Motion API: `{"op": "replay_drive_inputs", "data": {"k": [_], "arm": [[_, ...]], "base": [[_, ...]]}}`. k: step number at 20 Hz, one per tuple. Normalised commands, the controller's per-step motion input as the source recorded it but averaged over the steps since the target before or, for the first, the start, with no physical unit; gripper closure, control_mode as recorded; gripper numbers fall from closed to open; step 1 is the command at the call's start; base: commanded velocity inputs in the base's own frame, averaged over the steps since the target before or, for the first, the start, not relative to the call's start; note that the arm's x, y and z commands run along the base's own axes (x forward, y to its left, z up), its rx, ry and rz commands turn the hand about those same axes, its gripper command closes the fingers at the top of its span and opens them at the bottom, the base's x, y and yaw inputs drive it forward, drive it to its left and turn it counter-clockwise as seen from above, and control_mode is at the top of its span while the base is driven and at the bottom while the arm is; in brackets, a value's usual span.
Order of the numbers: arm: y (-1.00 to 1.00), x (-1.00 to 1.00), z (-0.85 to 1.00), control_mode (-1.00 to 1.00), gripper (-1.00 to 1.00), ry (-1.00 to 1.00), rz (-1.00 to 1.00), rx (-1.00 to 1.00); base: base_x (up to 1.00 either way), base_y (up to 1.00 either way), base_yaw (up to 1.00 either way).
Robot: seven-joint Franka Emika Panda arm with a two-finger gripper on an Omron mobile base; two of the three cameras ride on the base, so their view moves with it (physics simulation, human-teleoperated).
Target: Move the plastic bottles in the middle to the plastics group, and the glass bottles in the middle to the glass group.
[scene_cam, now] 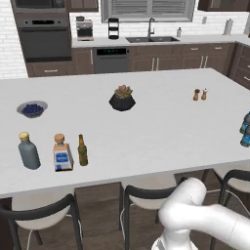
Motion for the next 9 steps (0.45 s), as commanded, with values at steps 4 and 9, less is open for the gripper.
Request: {"op": "replay_drive_inputs", "data": {"k": [4,9], "arm": [[1.0,-0.07,0.26,-1.0,-1.0,0.15,0.0,-0.18],[0.99,0.0,0.48,-1.0,-1.0,0.22,0.0,-0.07]], "base": [[0.0,0.0,0.0],[0.0,0.0,0.0]]}}
